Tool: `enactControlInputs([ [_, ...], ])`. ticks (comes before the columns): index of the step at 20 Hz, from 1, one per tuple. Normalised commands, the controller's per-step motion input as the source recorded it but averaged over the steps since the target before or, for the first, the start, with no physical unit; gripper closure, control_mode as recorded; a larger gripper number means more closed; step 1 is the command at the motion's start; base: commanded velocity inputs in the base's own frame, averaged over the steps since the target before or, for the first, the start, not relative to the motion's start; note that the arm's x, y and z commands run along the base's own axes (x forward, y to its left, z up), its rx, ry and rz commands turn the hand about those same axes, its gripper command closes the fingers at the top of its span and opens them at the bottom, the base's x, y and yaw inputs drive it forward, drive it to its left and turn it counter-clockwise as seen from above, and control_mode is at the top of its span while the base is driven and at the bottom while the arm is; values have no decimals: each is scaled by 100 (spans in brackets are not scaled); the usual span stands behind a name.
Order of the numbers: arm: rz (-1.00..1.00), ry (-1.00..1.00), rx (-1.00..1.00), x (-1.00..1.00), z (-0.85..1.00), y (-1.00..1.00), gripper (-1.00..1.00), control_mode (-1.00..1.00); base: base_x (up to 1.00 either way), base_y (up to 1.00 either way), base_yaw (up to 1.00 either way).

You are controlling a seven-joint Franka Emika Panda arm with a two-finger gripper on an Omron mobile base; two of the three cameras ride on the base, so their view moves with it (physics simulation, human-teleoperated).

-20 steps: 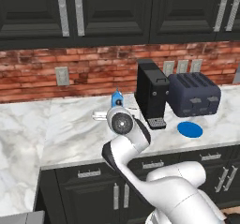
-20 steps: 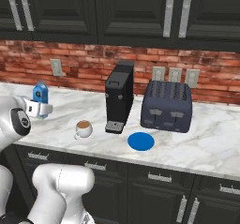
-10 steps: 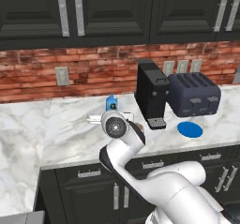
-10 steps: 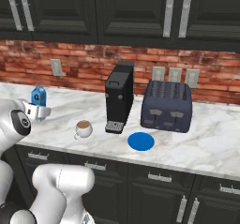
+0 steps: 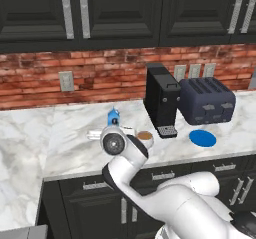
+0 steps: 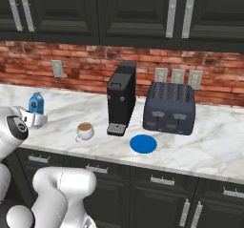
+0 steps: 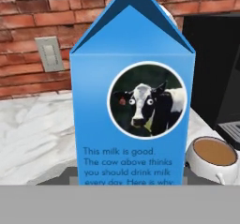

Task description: Take a sugar cube from the saucer and place it inside the coffee. Then, grab milk from the fridge and place it next to the coffee on the counter to sweeten the coffee.

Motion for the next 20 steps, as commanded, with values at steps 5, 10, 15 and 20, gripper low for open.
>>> enactControlInputs([
  [5, -4, -4, 0, 0, -31, 0, 100, -100, 0, 0, 0],
  [10, -3, -7, 0, 0, -23, 0, 100, -100, 0, 0, 0],
  [15, -6, -1, 0, 6, -4, -1, 100, -100, 0, 0, 0],
  [20, -8, 0, 0, 30, 0, -4, 100, -100, 0, 0, 0],
])
